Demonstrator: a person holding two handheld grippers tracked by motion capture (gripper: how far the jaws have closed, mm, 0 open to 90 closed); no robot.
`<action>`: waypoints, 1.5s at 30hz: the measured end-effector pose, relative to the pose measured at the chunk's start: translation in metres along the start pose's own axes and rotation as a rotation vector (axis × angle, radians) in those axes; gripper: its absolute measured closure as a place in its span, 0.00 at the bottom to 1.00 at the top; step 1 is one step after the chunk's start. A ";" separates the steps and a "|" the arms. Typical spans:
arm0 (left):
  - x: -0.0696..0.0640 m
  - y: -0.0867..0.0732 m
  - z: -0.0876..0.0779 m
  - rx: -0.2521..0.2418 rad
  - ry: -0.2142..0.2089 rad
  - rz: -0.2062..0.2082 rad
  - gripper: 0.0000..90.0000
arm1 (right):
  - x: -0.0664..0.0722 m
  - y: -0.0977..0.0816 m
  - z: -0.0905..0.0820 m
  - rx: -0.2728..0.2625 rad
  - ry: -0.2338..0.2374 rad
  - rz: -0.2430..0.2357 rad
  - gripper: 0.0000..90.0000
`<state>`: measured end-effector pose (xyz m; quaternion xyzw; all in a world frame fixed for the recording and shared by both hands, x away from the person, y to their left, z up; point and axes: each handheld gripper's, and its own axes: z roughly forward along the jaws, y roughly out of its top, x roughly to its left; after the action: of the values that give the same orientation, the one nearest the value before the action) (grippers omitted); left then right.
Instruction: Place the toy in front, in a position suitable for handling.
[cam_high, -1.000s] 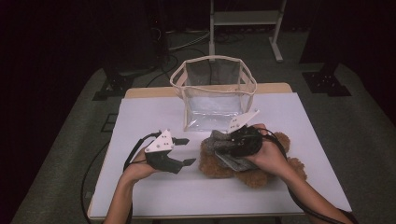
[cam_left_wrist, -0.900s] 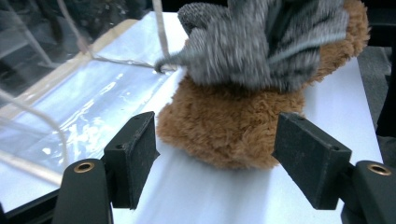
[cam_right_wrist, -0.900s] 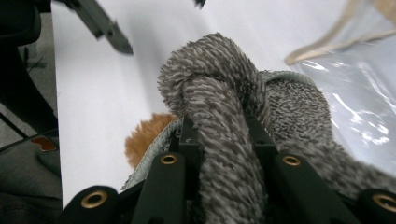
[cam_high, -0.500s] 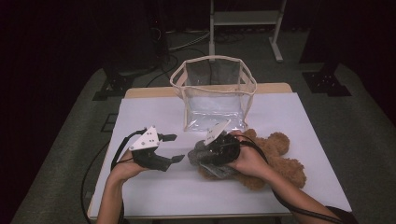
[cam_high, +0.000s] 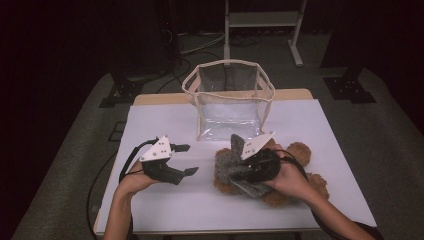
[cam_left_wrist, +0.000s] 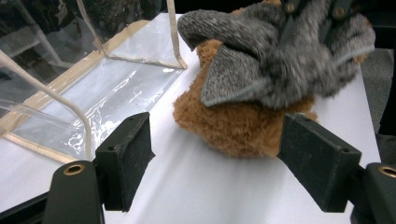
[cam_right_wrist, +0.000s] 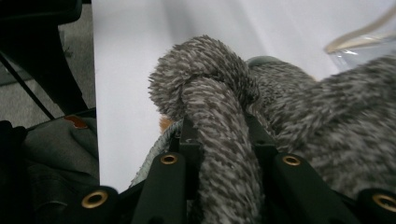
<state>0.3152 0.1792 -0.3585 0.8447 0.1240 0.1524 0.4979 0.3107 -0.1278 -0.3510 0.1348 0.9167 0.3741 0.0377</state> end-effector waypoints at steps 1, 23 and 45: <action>-0.001 0.000 0.000 -0.001 -0.002 0.001 0.27 | 0.006 0.003 0.013 0.017 0.008 -0.032 0.81; -0.003 0.000 0.006 0.011 -0.037 0.008 0.26 | -0.018 -0.023 -0.066 -0.151 -0.035 0.121 0.81; -0.007 0.000 0.013 0.027 -0.073 0.021 0.25 | -0.047 -0.004 -0.024 -0.076 0.070 0.149 0.81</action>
<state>0.3137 0.1664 -0.3654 0.8576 0.0990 0.1251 0.4889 0.3512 -0.1598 -0.3386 0.1880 0.8900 0.4149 -0.0174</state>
